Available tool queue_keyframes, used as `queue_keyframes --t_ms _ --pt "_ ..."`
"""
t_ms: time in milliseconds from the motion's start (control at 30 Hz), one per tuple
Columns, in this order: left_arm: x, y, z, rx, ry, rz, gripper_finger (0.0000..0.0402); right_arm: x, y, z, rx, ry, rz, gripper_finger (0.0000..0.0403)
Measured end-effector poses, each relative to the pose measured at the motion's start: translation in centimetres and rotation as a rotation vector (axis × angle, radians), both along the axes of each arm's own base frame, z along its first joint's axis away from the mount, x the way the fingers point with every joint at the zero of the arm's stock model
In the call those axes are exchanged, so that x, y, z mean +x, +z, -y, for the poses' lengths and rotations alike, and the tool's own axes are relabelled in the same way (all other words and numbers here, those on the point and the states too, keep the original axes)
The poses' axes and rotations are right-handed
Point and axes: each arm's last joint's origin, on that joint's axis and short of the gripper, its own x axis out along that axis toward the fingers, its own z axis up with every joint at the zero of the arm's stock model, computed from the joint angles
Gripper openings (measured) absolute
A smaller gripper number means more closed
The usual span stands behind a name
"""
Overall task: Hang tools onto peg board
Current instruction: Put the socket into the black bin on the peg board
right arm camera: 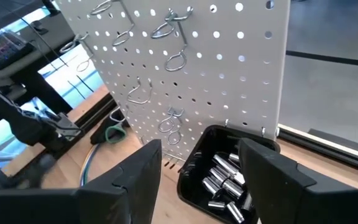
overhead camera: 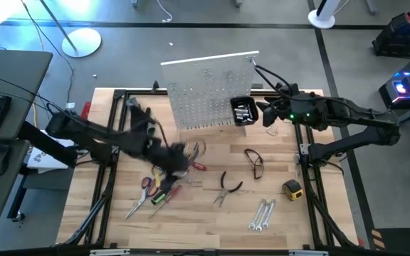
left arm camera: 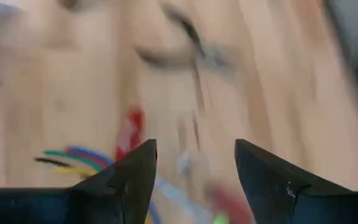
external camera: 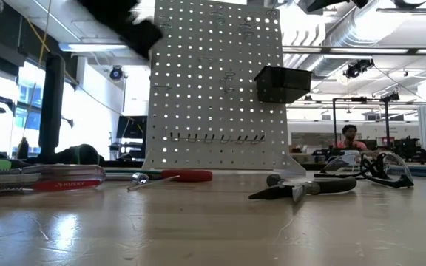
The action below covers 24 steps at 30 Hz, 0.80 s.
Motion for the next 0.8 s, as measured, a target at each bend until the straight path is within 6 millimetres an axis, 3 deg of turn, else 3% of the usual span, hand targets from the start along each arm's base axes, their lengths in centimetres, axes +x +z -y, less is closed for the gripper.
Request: queue_keyframes --t_ms 100,267,567,800 --pt "-1.8 -4.2 0.8 0.167 -0.261 -0.135 0.0201 0.0 0.0 0.1 0.006 -0.005 0.003 0.0208" --pt "-1.7 -7.7 0.8 0.294 -0.418 -0.131 0.02 0.0 0.0 0.1 0.019 -0.013 0.01 0.0208" --pt "1.6 -9.4 0.5 0.33 -0.475 0.049 0.02 0.8 -0.9 0.0 0.081 -0.025 -0.024 0.0208" --pt "1.9 -11.0 -0.1 0.36 -0.526 -0.021 0.02 2.3 -2.4 -0.1 0.138 -0.009 -0.11 0.0208"
